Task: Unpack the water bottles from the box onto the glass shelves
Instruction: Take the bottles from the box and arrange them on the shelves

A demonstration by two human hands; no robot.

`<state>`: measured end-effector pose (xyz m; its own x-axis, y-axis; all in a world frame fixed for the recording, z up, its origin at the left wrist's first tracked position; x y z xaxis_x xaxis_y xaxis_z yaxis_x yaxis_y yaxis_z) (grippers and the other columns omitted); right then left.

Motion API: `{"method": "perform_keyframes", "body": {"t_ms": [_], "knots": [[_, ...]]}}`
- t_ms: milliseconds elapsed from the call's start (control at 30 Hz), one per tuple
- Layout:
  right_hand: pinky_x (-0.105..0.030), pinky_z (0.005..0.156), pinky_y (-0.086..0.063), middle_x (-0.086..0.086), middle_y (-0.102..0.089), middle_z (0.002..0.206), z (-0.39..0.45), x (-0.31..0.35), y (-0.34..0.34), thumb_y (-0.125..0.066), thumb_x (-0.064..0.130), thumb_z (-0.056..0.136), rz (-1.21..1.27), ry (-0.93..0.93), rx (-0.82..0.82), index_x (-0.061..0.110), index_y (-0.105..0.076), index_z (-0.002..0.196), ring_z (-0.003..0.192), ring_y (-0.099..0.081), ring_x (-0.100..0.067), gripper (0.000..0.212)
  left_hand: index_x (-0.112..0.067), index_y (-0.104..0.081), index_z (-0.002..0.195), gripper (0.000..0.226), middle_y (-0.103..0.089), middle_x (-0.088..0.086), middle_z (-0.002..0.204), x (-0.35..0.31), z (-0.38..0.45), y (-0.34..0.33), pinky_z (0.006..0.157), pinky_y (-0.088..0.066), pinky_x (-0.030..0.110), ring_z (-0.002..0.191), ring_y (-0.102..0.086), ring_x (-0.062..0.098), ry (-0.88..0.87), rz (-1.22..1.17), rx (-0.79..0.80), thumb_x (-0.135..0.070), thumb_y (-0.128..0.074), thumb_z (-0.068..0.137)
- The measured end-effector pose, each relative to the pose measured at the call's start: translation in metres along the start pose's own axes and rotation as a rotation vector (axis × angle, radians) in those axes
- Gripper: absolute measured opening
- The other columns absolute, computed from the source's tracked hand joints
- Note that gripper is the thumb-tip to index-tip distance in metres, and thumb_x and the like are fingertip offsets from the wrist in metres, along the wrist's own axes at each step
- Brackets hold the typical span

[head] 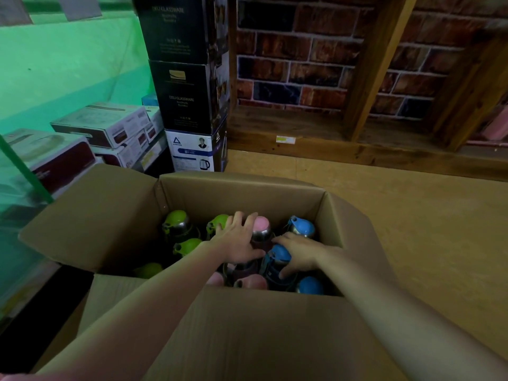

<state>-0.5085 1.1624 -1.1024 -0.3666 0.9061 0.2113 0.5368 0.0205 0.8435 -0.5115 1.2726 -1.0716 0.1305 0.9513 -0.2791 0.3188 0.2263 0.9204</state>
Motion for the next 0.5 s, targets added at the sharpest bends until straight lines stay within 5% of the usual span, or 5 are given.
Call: {"method": "perform_keyframes", "body": {"t_ms": [267,500], "knots": [[-0.04,0.102,-0.037,-0.007,-0.038,0.132,0.012,0.006,0.011,-0.068,0.027,0.08,-0.015,0.005,-0.09,0.023,-0.034,0.14,0.126,-0.038,-0.03,0.069,-0.019,-0.009,0.15,0.106,-0.025,0.006,0.146,0.007,0.007,-0.011,0.111,-0.027,0.051,0.139,-0.024,0.03,-0.062,-0.141,0.024,-0.05,-0.074,0.071],[-0.037,0.091,-0.041,0.003,-0.043,0.108,0.002,0.042,0.09,-0.072,0.029,0.068,0.099,0.108,-0.214,0.029,-0.046,0.12,0.109,-0.041,-0.02,0.057,-0.022,-0.031,0.139,0.096,-0.04,-0.008,0.134,0.004,0.012,0.011,0.103,-0.036,0.025,0.127,-0.04,0.01,-0.142,-0.593,-0.043,-0.037,-0.086,0.063]]}}
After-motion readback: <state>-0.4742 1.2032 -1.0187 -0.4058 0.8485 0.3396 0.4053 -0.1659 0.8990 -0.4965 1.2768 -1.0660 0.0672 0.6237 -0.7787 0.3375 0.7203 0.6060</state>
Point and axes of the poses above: each hand's wrist, its own z-axis towards the middle knuckle, its own y-axis out of the back of the hand, x = y × z, the point moved 10 cm from there along z, towards the middle knuckle
